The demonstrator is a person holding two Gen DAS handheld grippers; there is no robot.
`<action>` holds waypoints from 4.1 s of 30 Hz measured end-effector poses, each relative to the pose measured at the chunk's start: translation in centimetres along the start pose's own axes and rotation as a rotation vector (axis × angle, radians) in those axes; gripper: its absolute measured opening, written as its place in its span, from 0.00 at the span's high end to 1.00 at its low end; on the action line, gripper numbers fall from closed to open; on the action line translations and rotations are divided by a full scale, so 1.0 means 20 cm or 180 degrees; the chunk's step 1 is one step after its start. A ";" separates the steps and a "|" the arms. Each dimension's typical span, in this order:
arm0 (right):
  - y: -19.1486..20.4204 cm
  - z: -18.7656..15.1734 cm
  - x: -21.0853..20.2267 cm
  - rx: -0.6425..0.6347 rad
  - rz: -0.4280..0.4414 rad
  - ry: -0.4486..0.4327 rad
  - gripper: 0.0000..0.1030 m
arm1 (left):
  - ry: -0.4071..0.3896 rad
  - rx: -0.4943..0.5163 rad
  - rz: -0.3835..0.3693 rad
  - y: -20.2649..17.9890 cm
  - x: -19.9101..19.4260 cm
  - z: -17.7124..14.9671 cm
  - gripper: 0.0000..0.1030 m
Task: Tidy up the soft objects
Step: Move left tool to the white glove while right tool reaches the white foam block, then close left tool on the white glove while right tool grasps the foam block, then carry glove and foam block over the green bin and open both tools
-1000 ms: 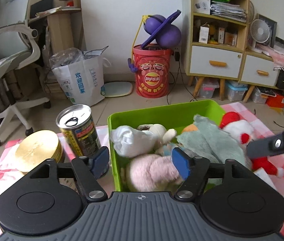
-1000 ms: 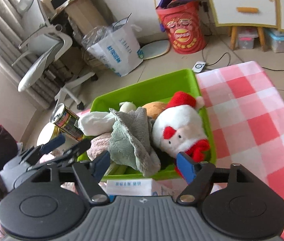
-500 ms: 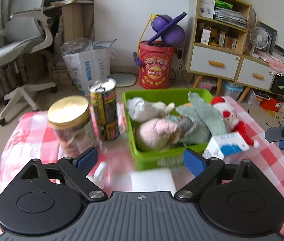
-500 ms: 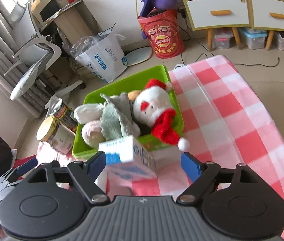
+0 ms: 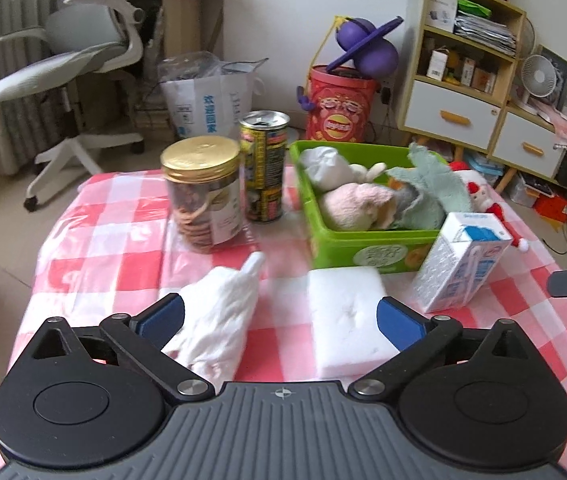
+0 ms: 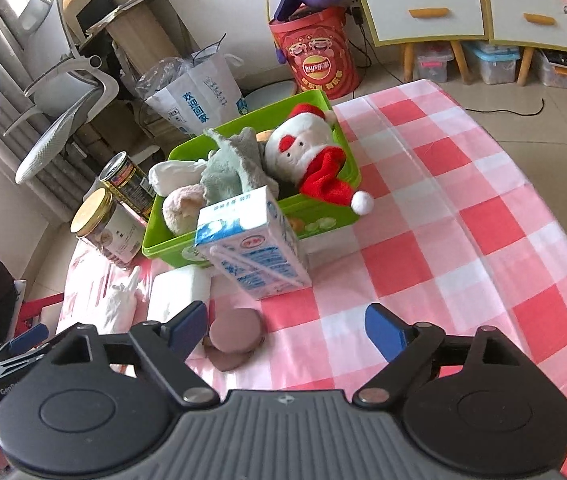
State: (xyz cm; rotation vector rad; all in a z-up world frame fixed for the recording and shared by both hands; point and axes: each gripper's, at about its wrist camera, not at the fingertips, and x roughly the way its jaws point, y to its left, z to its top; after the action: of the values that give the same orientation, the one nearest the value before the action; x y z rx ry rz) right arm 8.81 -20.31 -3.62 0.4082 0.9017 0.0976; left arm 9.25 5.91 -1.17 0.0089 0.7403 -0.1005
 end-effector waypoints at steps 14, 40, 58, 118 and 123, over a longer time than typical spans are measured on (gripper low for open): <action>0.24 -0.28 0.17 -0.0746 -0.0065 0.0084 0.23 | 0.0108 0.0393 0.0158 0.21 0.12 -0.25 0.05; 0.64 -0.47 0.57 -0.1741 0.0110 -0.0250 0.22 | 0.0004 0.0225 0.0235 0.30 0.40 -0.29 0.05; 0.67 -0.44 0.68 -0.1728 0.0007 -0.0244 0.22 | 0.0032 -0.0133 0.0192 0.30 0.46 -0.24 0.12; 0.63 -0.27 0.29 -0.1223 0.0564 -0.0524 0.43 | 0.0062 -0.0712 -0.0004 0.29 0.15 -0.06 0.66; 0.60 -0.22 0.16 -0.1221 0.0645 -0.0704 0.43 | -0.0026 -0.0935 -0.0069 0.30 0.08 -0.02 0.66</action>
State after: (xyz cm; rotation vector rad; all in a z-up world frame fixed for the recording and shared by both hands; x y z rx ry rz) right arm 8.44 -7.10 -3.85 0.1465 0.6036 0.3976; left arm 10.64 11.74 -2.75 -0.2792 0.7416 -0.0117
